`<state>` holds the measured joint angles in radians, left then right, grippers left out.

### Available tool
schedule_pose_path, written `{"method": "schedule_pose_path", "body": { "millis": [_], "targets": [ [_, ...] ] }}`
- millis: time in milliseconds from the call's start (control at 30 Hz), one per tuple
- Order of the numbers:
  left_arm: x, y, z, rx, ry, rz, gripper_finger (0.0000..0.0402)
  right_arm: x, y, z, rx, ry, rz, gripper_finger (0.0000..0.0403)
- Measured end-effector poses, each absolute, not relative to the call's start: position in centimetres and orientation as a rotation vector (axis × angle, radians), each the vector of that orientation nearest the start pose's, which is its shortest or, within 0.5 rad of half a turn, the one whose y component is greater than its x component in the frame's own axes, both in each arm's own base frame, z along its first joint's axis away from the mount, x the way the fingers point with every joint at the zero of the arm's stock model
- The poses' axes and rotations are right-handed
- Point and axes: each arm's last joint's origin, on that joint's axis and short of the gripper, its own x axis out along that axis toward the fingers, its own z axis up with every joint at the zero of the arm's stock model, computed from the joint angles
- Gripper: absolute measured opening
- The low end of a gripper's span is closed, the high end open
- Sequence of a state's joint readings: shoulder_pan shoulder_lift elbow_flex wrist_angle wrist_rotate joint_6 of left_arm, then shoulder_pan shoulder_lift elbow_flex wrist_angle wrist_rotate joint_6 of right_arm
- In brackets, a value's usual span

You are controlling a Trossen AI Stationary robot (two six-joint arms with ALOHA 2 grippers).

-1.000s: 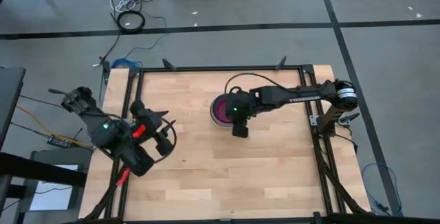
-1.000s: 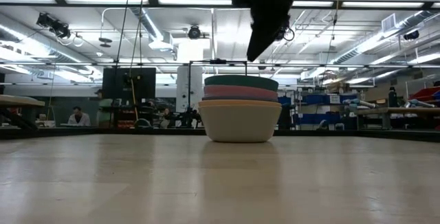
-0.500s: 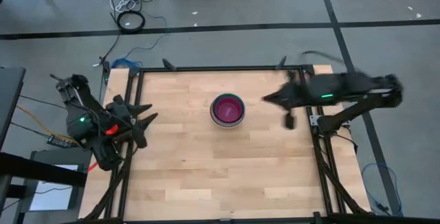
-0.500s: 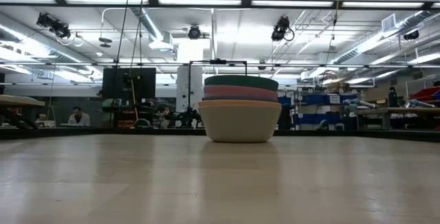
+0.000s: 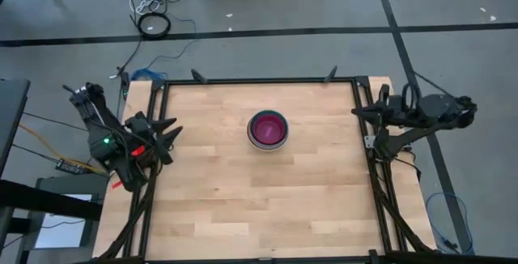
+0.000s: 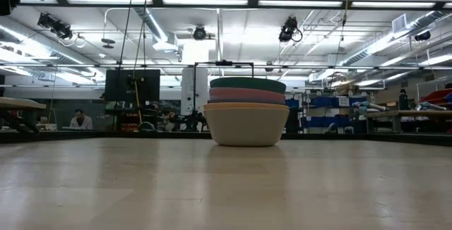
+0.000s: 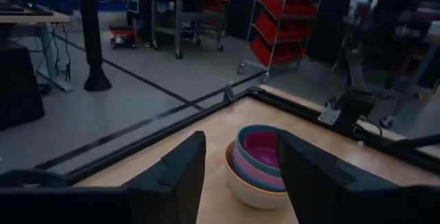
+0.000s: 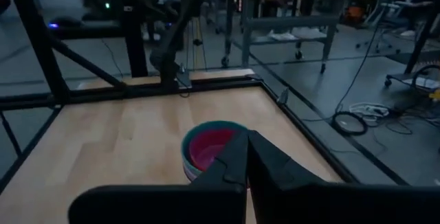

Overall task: Nest bowls inside each other
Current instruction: Return to Home Position

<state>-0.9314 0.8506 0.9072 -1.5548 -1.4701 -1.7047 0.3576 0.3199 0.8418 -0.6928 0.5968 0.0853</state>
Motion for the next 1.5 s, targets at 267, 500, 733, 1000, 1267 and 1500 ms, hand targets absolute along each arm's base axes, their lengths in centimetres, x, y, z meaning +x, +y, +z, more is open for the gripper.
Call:
{"method": "schedule_pose_path", "body": {
  "millis": [267, 500, 733, 1000, 1267, 1500],
  "targets": [
    [8.1, -6.0, 27.1, -0.246, -0.044, 0.649, 0.0186, 5.0, 0.1, 27.6, 0.035, 0.08, -0.265, 0.0],
    [8.6, -6.0, 23.6, -0.246, -0.082, 0.681, 0.0186, 6.0, 0.4, 25.8, 0.039, 0.009, -0.278, 0.0],
    [8.9, -5.7, 20.9, -0.267, -0.105, 0.722, 0.0186, 7.9, 0.9, 23.3, 0.078, -0.067, -0.269, 0.0],
    [8.7, -5.1, 19.3, -0.23, -0.093, 0.742, 0.0165, 9.5, 0.6, 20.2, 0.097, -0.132, -0.234, 0.0],
    [8.7, -5.1, 18.8, -0.172, -0.069, 0.744, 0.0128, 10.1, -0.7, 18.3, 0.144, -0.109, -0.205, 0.0],
    [9.0, -5.5, 18.8, -0.1, -0.041, 0.746, 0.0125, 10.7, -2.1, 17.4, 0.14, -0.071, -0.245, 0.0]
  ]
}}
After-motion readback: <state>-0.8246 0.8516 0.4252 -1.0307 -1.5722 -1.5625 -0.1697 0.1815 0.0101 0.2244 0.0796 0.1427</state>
